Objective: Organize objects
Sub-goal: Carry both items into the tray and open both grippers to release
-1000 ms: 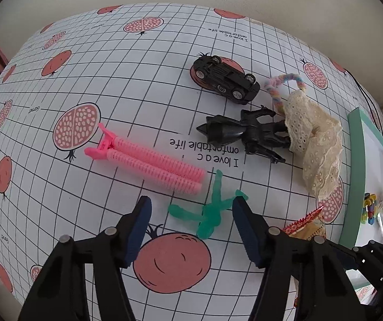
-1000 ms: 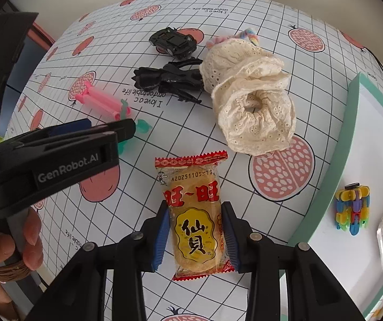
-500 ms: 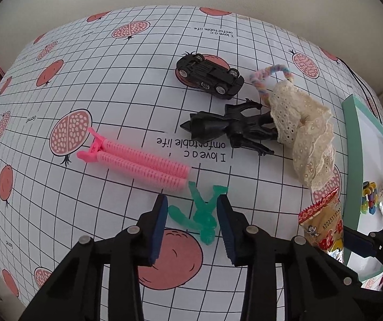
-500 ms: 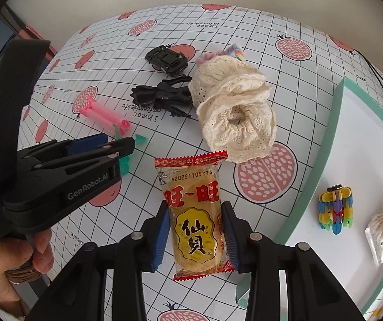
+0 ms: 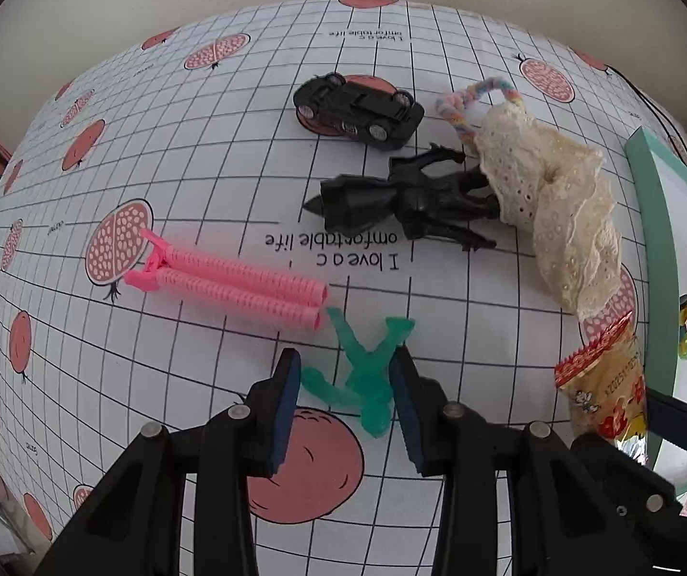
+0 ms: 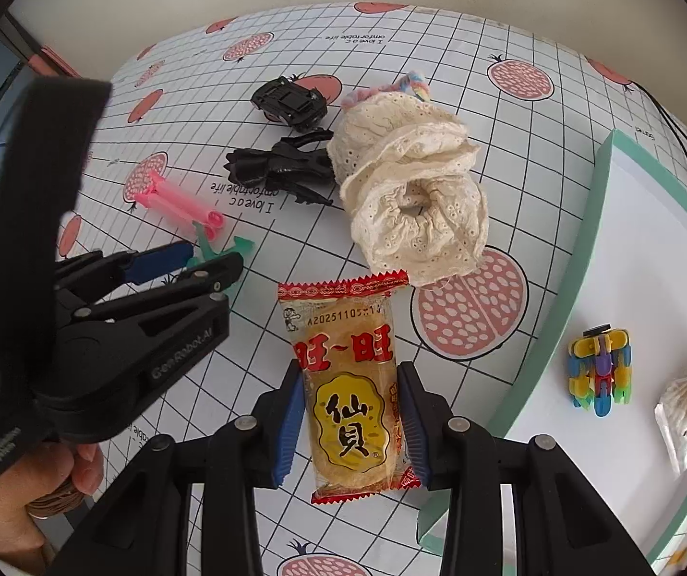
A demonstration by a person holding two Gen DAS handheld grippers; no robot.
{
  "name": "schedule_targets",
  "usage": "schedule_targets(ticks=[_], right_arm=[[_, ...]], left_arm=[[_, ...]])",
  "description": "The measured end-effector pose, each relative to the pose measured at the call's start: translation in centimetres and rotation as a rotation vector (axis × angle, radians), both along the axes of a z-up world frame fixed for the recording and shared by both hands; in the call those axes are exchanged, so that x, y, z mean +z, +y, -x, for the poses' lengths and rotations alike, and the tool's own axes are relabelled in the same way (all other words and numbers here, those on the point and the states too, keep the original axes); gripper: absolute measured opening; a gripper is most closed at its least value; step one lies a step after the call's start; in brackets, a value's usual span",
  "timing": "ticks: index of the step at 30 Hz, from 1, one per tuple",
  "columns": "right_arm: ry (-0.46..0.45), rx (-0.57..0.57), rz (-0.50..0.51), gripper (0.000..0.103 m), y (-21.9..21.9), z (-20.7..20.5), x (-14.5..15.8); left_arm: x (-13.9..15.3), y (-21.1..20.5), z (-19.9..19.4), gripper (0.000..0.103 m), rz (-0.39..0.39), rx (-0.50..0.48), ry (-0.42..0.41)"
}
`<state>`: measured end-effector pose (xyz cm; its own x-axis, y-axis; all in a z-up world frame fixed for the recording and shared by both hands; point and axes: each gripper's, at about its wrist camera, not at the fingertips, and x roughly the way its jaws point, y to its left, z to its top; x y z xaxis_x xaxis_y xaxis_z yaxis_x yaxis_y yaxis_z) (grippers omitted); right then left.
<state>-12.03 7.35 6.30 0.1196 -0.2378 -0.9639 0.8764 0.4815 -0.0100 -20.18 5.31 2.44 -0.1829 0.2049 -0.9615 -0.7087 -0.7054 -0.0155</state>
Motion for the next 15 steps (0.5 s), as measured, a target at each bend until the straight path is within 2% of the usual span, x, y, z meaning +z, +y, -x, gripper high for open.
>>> schedule_targets(ticks=[8,15], right_arm=[[-0.012,0.001,0.015,0.04,-0.1,0.3,1.1],[-0.072,-0.007,0.094,0.04,-0.3,1.5,5.3]], left_arm=[[0.5,-0.5,0.3,0.039,-0.023,0.02,-0.062],[6.1,-0.4,0.5,0.039,-0.144,0.03,-0.011]])
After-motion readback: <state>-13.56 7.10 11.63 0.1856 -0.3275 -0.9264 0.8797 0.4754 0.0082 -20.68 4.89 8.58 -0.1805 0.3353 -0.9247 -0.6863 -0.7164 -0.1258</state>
